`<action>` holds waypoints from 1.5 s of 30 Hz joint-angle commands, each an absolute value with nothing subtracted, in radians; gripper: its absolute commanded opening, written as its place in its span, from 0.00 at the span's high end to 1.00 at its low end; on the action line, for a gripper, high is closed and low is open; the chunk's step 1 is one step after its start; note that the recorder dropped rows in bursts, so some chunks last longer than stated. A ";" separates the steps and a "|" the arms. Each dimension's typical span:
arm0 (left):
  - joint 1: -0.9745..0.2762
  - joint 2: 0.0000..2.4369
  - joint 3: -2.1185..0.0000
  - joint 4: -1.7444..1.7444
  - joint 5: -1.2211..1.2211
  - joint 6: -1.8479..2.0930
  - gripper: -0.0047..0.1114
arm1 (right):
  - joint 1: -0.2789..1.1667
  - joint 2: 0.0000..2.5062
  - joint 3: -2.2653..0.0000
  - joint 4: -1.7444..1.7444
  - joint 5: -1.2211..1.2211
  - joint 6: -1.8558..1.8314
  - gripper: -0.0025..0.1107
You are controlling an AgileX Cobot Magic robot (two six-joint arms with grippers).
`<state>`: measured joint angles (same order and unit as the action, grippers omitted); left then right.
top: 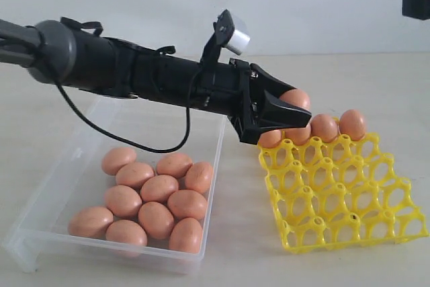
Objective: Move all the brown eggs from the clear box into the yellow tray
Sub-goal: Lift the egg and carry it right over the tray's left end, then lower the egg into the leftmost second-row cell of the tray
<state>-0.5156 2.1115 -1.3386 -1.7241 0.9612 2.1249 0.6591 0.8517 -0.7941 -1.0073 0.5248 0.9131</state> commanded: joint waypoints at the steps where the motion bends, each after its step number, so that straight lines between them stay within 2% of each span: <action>1: -0.522 2.204 -1.419 -1.744 0.970 2.096 0.93 | 0.660 0.848 -0.780 -1.004 0.535 0.914 0.98; 11: -0.522 2.310 -1.460 -1.744 0.970 2.100 0.93 | 0.660 0.848 -0.780 -1.008 0.501 0.914 0.98; 45: -0.522 2.379 -1.459 -1.744 0.943 2.127 0.93 | 0.660 0.848 -0.780 -1.010 0.494 0.908 0.98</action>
<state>-0.5172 2.3737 -1.4533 -1.7454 0.9358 2.1125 0.6591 0.8517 -0.7839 -1.0050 0.4978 0.9156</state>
